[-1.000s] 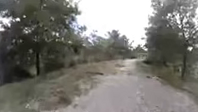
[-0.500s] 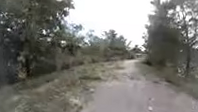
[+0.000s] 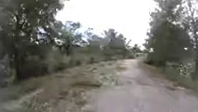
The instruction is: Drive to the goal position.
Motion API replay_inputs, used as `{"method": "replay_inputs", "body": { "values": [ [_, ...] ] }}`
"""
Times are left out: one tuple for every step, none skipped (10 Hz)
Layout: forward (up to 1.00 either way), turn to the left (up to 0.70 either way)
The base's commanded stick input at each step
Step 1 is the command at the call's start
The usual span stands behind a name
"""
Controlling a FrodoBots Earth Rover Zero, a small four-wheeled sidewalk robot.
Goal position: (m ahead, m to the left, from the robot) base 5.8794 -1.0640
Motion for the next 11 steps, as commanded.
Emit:
{"method": "replay_inputs", "body": {
  "values": [
    [1.0, -0.4],
    [1.0, -0.4],
    [1.0, -0.4],
    [1.0, -0.4],
    [1.0, -0.4],
    [1.0, -0.4],
    [1.0, -0.35],
    [1.0, 0.0],
    [1.0, 0.0],
    [1.0, 0.0],
    [1.0, 0.0]
  ]
}}
